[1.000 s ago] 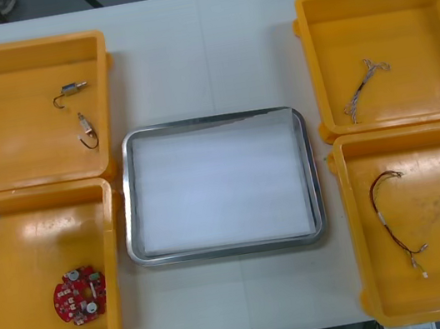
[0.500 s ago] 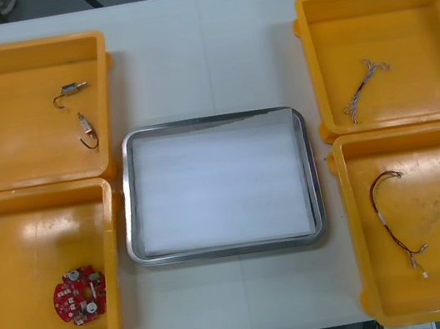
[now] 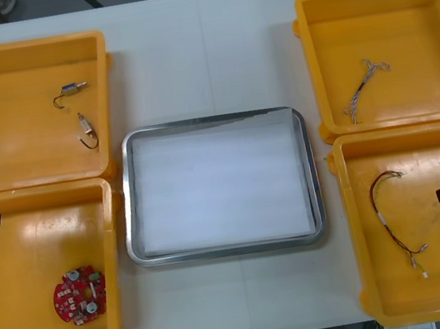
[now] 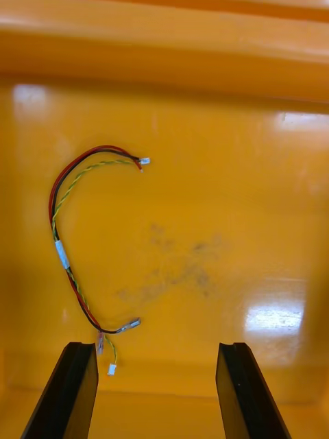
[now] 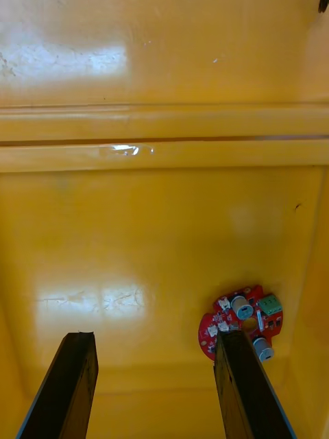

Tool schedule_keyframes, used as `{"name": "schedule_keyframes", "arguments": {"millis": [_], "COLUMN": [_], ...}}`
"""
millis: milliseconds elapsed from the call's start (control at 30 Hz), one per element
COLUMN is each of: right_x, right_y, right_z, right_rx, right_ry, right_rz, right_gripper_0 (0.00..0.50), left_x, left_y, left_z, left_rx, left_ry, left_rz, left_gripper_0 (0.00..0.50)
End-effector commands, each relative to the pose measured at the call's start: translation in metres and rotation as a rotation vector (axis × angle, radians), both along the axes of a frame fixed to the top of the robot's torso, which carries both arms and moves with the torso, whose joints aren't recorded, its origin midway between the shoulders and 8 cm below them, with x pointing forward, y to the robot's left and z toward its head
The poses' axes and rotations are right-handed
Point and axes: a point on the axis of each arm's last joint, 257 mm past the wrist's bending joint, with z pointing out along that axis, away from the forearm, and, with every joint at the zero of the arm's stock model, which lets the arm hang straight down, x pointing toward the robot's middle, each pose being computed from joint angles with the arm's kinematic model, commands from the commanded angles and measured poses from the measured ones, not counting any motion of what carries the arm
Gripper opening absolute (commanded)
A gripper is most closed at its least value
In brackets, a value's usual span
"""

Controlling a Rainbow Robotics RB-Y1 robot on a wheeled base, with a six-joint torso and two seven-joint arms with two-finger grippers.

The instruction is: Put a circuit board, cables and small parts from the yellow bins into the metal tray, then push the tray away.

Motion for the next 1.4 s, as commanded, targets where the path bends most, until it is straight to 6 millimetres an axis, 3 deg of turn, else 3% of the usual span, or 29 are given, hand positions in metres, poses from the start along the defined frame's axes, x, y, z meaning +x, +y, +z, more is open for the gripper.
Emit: {"name": "schedule_keyframes", "arguments": {"millis": [33,233,767,1033,1200,1400], "right_x": [-0.012,-0.031,0.001,0.008,0.008,0.008], "right_y": [0.013,0.028,0.071,0.076,0.077,0.058], "right_z": [-0.009,-0.035,-0.078,-0.103,-0.108,-0.114], "right_rx": [0.048,0.039,0.097,0.075,0.052,-0.035], "right_ry": [0.015,0.087,-0.031,-0.029,-0.03,-0.026], "right_rz": [-0.04,-0.012,0.066,0.103,0.125,0.13], "right_gripper_0": [0.5,0.5,0.5,0.5,0.5,0.5], "left_x": [-0.018,-0.016,-0.015,-0.018,-0.023,-0.029], "left_y": [0.002,-0.01,-0.046,-0.06,-0.066,-0.07], "left_z": [-0.009,-0.027,-0.067,-0.093,-0.104,-0.116], "left_rx": [0.039,0.044,-0.016,-0.017,-0.031,-0.055], "left_ry": [0.023,0.014,-0.022,-0.028,-0.019,-0.017], "left_rz": [-0.026,-0.032,-0.044,-0.042,-0.025,-0.006], "left_gripper_0": [0.5,0.5,0.5,0.5,0.5,0.5]}}
